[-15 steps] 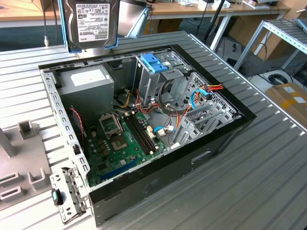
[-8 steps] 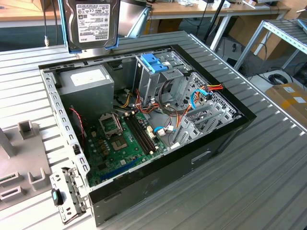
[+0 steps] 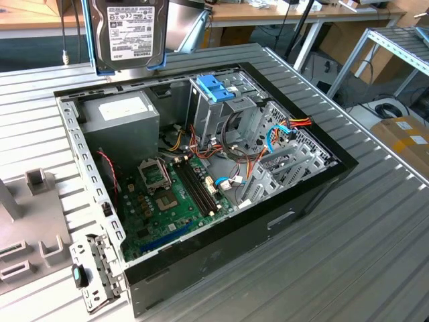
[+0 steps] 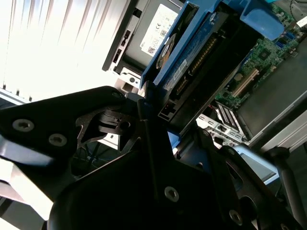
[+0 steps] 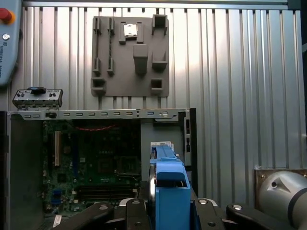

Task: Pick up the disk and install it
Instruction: 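Pick up the disk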

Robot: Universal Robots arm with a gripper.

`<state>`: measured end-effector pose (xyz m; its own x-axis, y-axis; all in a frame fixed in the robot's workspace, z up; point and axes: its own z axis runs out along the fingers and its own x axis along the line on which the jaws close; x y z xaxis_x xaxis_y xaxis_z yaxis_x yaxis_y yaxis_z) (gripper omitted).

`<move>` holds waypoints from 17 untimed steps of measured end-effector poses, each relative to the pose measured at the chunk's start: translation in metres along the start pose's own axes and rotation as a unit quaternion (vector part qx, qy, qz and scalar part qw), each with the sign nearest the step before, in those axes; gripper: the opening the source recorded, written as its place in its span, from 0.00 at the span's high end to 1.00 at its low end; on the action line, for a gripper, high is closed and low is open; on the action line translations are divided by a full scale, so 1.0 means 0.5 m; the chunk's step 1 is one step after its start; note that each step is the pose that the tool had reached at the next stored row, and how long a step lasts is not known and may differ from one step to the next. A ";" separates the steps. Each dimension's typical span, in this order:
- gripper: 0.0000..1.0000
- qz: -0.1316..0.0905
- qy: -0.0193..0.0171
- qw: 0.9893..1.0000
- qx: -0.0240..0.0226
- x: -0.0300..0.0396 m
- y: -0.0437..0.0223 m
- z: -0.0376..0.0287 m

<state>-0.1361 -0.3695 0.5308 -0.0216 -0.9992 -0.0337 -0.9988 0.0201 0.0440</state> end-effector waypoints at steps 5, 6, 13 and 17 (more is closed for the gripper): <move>0.63 0.000 0.000 1.000 0.000 0.002 0.000 0.000; 0.63 0.000 0.000 1.000 0.000 0.003 0.000 0.000; 0.63 0.000 0.000 1.000 0.000 0.007 0.000 0.000; 0.63 0.000 0.000 1.000 0.000 0.009 0.000 0.000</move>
<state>-0.1361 -0.3741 0.5308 -0.0216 -0.9992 -0.0337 -0.9988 0.0201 0.0441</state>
